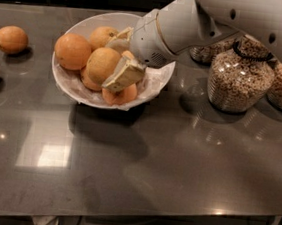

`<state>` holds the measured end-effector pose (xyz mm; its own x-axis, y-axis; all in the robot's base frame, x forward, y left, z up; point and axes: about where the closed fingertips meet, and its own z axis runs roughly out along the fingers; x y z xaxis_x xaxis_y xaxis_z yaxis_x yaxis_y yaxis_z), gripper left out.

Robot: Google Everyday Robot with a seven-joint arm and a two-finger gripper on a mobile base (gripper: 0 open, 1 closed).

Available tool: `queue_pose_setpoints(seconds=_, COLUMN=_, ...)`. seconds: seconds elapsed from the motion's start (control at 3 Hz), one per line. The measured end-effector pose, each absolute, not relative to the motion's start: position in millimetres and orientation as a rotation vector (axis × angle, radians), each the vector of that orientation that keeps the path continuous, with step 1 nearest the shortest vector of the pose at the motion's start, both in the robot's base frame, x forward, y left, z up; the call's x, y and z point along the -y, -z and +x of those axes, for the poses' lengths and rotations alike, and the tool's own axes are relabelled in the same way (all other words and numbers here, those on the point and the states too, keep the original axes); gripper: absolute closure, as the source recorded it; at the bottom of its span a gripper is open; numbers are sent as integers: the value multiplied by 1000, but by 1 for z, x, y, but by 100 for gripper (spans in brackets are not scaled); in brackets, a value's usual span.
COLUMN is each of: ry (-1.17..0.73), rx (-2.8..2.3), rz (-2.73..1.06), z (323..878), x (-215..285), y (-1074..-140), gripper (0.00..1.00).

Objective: Pick orange from white bowl

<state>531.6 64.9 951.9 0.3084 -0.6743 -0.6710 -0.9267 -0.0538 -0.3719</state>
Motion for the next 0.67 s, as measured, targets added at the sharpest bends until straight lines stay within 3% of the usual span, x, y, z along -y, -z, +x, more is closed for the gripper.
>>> queue_pose_setpoints(seconds=0.67, ry=-358, rx=-1443, rz=-1755, z=537, x=-47, y=-967, gripper=100)
